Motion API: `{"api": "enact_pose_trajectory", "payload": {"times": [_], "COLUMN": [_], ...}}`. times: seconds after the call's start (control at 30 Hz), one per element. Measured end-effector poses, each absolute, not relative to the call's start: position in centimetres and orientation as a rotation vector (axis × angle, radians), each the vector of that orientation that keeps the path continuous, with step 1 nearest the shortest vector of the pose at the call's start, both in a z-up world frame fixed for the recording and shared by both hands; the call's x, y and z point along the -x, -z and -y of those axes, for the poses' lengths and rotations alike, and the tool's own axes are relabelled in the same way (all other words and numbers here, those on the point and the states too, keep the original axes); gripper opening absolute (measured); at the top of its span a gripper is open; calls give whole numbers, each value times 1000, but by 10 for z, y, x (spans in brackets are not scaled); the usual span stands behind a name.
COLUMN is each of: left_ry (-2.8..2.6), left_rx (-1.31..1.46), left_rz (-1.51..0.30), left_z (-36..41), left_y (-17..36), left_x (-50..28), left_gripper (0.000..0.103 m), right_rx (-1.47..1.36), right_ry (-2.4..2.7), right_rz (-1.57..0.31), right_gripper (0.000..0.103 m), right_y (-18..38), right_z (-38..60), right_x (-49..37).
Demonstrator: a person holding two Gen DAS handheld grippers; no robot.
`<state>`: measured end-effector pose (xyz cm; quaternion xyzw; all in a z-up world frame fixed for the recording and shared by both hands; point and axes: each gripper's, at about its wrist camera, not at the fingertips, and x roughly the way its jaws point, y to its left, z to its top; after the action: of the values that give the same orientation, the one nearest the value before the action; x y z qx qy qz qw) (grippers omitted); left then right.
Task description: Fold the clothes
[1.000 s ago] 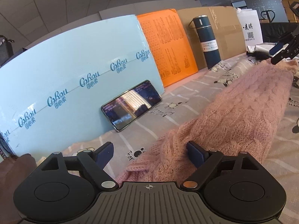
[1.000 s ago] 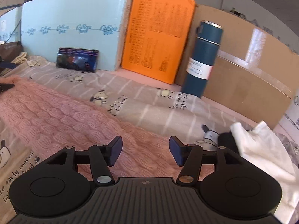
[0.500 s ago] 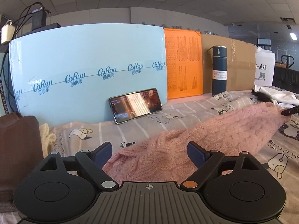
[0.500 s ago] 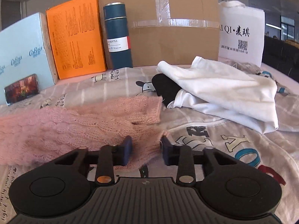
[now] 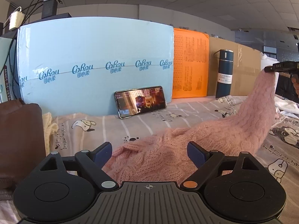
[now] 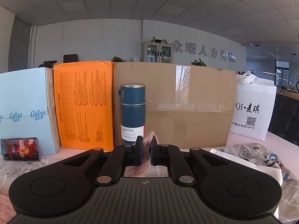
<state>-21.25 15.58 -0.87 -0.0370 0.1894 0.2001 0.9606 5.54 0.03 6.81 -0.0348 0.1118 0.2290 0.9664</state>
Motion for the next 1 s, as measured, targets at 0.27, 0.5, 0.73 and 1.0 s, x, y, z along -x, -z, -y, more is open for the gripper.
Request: {"api": "enact_pose_trajectory", "payload": {"times": [0.27,0.5,0.73,1.0], "left_ry": [-404,-405,-399,-397], "left_rx": [68,54,61,72], "left_rz": [-390,-384,-372,-373], "left_z": [-154,-152,-152,-154], "left_y": [9,9,7,8], "left_x": [211,211,214,214], "left_gripper": [91,91,91,91], "right_rx": [127,29,-352,-590], "right_ry": [-307,-278,-303,-352], "right_rz": [-486,-509,-701,-797], "right_gripper": [7,14,44,53], "right_y": [14,19,13,39], "right_z": [21,41,69,51], "right_x": [-83,-72,-51,-64]}}
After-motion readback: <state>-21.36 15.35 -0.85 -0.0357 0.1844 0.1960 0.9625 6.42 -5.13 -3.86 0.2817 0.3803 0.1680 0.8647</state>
